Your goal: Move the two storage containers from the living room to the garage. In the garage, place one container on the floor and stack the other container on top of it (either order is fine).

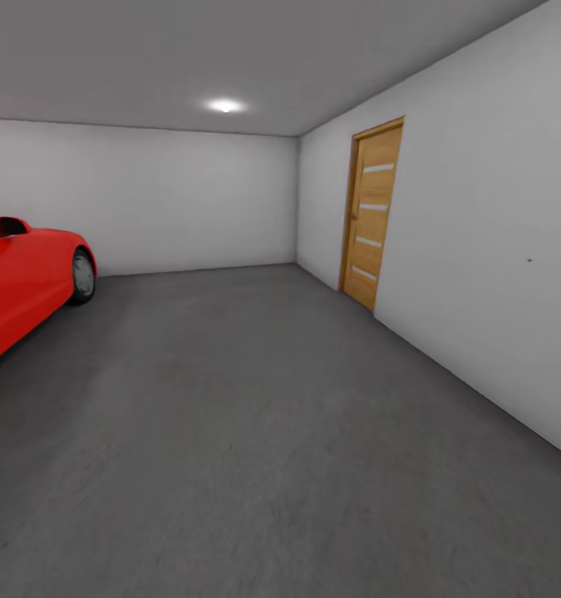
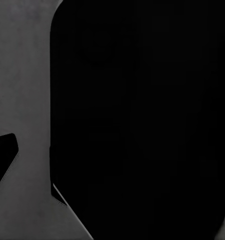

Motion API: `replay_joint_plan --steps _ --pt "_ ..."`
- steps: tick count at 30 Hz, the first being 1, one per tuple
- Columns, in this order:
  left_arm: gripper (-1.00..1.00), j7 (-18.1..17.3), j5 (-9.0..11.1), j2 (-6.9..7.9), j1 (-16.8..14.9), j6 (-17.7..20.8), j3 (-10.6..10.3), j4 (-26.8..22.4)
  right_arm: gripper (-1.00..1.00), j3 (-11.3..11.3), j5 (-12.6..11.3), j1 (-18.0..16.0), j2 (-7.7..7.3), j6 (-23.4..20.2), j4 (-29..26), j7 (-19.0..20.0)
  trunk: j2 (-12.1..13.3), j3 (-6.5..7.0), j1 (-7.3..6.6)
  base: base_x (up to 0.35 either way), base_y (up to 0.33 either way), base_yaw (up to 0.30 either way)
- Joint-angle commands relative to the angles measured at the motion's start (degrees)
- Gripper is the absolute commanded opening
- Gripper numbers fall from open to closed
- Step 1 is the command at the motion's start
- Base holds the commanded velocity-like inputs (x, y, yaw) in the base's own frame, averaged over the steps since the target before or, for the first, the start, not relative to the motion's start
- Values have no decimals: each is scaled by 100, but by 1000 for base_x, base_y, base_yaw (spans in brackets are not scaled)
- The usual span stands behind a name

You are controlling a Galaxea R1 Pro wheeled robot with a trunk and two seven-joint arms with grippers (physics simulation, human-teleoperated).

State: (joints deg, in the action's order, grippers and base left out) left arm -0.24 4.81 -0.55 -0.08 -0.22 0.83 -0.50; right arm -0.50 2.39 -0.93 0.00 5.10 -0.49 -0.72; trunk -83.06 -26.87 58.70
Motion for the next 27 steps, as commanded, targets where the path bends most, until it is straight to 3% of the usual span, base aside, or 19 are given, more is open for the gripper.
replay_joint_plan --steps 1,27 --pt "100 -2 52 -1 -1 -3 4 -3 100 -3 25 -3 0 17 5 -7 -2 -5 3 324 0 0" --pt "100 -2 51 3 -1 -4 4 -3 100 -3 26 -3 0 8 5 -7 -2 -5 3 324 0 0"
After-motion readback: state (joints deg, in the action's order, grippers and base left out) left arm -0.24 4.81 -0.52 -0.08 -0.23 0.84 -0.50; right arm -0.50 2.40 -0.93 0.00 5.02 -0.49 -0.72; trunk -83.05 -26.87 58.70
